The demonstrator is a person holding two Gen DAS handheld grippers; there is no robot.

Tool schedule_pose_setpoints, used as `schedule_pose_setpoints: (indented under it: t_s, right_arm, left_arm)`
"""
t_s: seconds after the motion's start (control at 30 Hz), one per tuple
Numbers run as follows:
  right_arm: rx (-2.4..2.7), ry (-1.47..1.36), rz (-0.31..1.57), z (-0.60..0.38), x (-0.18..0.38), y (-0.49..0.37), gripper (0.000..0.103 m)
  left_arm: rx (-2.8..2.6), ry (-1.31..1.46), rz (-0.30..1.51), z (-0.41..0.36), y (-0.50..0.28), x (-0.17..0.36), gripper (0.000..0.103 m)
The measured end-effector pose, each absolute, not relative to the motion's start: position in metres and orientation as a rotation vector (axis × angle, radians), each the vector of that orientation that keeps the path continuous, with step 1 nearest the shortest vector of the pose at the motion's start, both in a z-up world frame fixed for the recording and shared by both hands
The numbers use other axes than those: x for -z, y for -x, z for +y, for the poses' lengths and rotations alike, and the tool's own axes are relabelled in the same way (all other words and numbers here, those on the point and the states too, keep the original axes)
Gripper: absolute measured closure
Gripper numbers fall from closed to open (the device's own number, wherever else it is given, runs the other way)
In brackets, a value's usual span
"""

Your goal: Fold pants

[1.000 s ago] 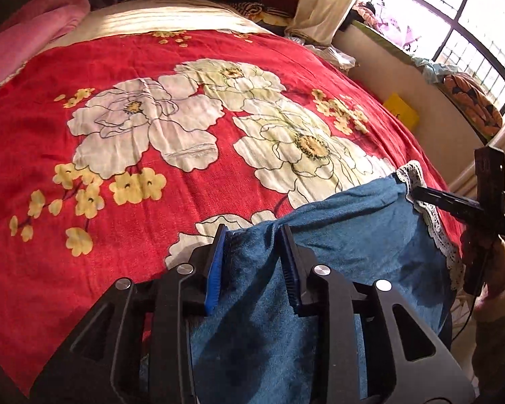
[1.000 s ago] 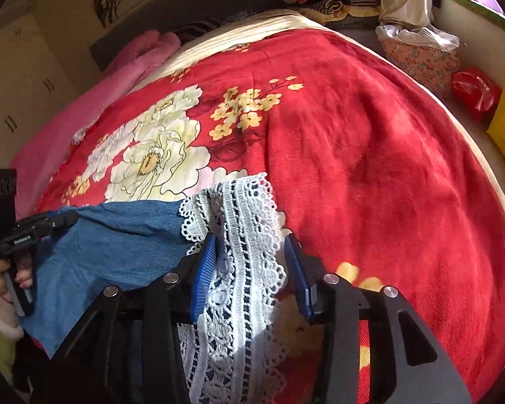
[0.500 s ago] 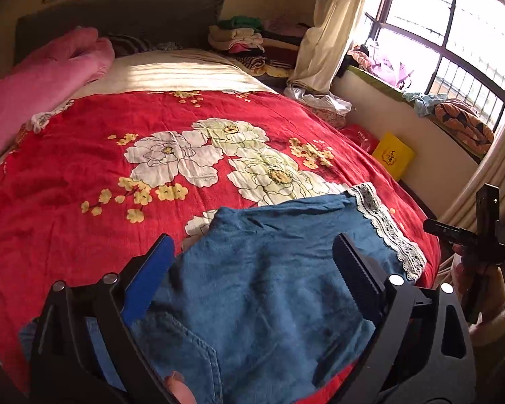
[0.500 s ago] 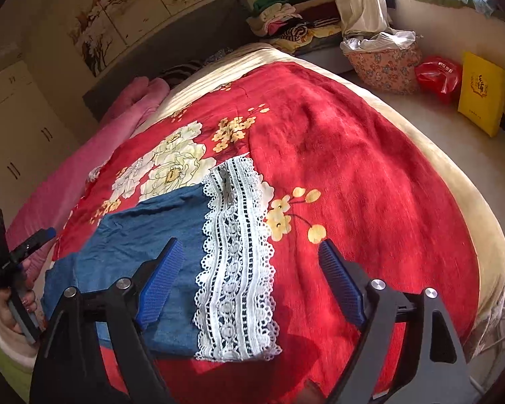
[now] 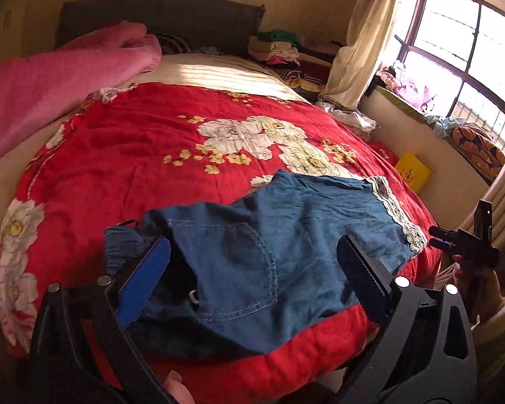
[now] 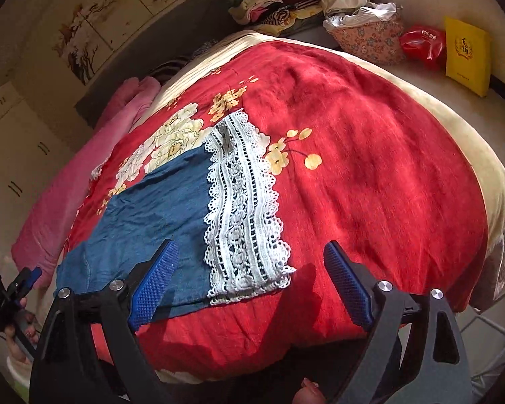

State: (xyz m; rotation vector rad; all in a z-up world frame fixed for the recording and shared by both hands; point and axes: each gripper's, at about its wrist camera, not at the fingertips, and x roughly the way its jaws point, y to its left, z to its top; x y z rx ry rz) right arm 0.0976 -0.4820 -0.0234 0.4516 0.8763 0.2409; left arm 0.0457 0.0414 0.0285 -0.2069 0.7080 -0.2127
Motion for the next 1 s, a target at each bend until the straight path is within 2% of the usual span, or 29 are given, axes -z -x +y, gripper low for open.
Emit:
schedule_pose_setpoints:
  t_s: [0.27,0.43,0.6,0.67,0.7,0.73,0.77,0.8,0.9,0.93,1.0]
  right_arm:
    - [-0.247,-0.541,0.923,-0.477,0.039,-0.090,0.015]
    - [-0.237,-0.549,0.942,-0.472,0.046,-0.093,0.015]
    - [-0.212,-0.536,0.926,-0.469,0.050,-0.096,0.022]
    - [-0.206,-0.533,0.923,-0.469,0.050,-0.096,0.030]
    - [-0.203,-0.538,0.921,-0.469,0.050,-0.096,0.034]
    - [-0.202,-0.537,0.919,-0.469,0.050,-0.097,0.044]
    - [-0.201,-0.535,0.920,-0.469,0.050,-0.098,0.050]
    - [-0.202,-0.532,0.920,-0.469,0.049,-0.099,0.052]
    - [-0.196,-0.517,0.918,-0.468,0.049,-0.100,0.067]
    - [-0.222,-0.527,0.914,-0.469,0.049,-0.100,0.078]
    - [-0.231,-0.525,0.903,-0.468,0.046,-0.099,0.078]
  left_arm:
    - [0.139,0.352,0.780,0.092,-0.014,0.002,0.010]
    - [0.143,0.421,0.862,0.086,-0.020,0.027,0.010]
    - [0.119,0.495,0.898,0.075,-0.035,0.047,0.010]
    - [0.092,0.532,0.900,0.079,-0.042,0.055,0.012]
    - [0.091,0.570,0.897,0.083,-0.045,0.058,0.026]
    - [0.069,0.586,0.892,0.088,-0.048,0.060,0.049]
    - [0.040,0.582,0.890,0.093,-0.051,0.062,0.061]
    - [0.033,0.594,0.892,0.098,-0.054,0.065,0.078]
    - [0.052,0.612,0.896,0.107,-0.059,0.064,0.083]
    - [0.054,0.603,0.887,0.107,-0.058,0.059,0.083]
    - [0.061,0.574,0.856,0.107,-0.053,0.050,0.083]
